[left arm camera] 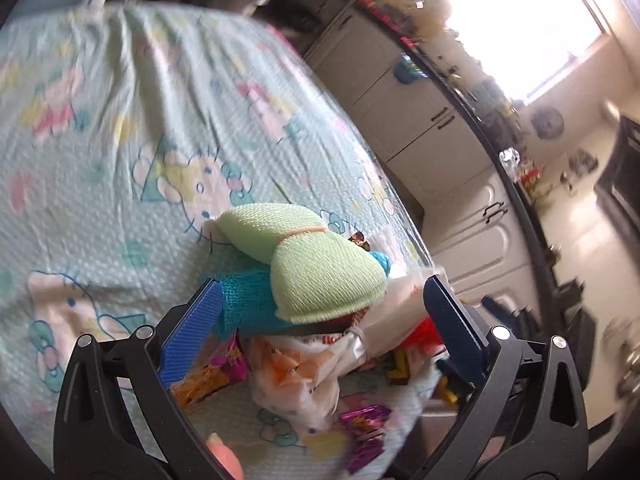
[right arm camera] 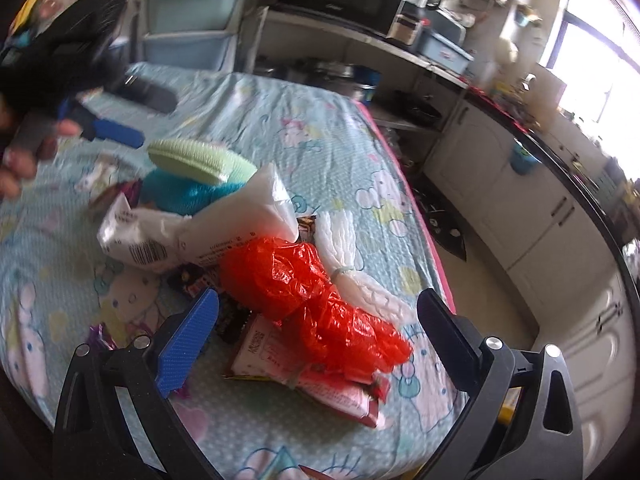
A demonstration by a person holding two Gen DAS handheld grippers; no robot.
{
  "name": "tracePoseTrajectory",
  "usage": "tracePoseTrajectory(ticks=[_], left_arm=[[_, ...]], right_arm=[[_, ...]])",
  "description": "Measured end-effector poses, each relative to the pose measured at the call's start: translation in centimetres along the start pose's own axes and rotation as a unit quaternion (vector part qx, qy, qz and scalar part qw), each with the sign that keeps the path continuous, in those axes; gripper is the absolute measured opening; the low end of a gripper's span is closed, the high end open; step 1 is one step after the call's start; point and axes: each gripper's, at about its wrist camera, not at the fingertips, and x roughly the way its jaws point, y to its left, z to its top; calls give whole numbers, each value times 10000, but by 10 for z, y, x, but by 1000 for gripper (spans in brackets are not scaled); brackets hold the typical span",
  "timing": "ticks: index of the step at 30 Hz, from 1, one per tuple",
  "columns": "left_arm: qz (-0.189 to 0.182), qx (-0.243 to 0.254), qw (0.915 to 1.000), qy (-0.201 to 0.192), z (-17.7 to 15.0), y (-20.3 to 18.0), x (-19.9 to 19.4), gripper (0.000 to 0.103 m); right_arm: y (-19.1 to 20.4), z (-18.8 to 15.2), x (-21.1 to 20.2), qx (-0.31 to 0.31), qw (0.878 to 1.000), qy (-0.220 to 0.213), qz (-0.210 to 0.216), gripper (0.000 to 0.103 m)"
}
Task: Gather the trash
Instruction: 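Grasp the red plastic bag with the right tool while the left tool grasps the green mesh scrubber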
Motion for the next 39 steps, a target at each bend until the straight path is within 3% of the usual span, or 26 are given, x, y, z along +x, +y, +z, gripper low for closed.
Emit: tracePoseTrajectory(ticks=[4,9,13,14,16,18,22,23,24,31,39], left_arm=[[-214,-528,9975,426,5,11,13,92],[-339,-678,9945,726,-1,5,27,91],[-350,-980,9909,849,0,7,37,86],[-323,-1021,9906,848,0,8,38,82],[-345,-1231,9880,870,-1,14,41,74],[-351,-1292,9872,863,-1,15,43,61],[-413,-1243,9881,803,-3,14,41,45],[-414,-1196,9890,769,-3,12,41,32],[-444,-1151,9897,731,-4,11,39,26],[-325,-557,9972,387,-5,-4,25,19],[139,248,9996,-70,-12,-25,0,16]], right_arm=[[-3,1,10,-175,9998,63,84,96],[2,7,23,-521,9983,122,251,93],[7,11,35,-675,9963,363,400,76],[8,11,37,-706,9957,401,436,75],[9,10,40,-726,9946,442,589,56],[9,10,41,-681,9935,491,768,47],[9,11,33,-719,9927,355,899,37],[8,13,30,-711,9926,309,931,36],[8,13,26,-715,9929,235,925,36],[3,14,-4,-465,9943,-179,938,34],[-8,7,-38,209,9956,-548,737,34]])
